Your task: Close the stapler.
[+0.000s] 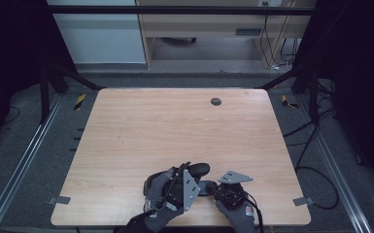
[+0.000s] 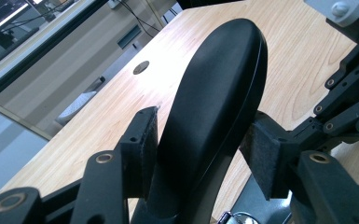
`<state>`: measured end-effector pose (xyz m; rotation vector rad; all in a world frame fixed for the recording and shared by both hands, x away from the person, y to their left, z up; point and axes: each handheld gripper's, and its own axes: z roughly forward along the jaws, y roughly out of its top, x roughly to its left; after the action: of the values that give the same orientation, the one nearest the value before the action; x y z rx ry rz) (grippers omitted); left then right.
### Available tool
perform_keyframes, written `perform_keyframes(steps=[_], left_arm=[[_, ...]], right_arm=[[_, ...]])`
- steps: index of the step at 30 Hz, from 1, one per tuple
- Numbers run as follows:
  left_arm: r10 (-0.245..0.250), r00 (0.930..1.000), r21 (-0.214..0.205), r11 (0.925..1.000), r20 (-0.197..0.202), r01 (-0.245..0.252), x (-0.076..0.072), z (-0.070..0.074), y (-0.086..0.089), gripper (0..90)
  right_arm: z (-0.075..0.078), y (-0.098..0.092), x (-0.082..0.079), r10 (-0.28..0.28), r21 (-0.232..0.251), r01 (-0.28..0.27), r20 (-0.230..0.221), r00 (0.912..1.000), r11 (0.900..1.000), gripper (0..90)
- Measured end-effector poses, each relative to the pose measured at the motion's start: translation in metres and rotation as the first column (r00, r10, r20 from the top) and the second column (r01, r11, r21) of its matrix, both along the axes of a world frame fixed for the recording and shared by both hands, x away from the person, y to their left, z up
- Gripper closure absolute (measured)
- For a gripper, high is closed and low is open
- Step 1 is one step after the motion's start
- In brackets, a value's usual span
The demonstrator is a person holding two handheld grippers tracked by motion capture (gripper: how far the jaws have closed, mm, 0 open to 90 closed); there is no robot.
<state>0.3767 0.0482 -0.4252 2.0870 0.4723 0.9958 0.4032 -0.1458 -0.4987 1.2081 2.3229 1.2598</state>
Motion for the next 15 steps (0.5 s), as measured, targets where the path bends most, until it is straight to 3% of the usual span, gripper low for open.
perform_keyframes(steps=[15], left_arm=[[-0.027,0.9996,0.061,0.9978,0.002,0.027,0.000,-0.012,-0.010,45.7]], right_arm=[[-0.001,-0.001,-0.001,-0.008,0.009,0.008,0.001,1.0000,0.9999,90.0]])
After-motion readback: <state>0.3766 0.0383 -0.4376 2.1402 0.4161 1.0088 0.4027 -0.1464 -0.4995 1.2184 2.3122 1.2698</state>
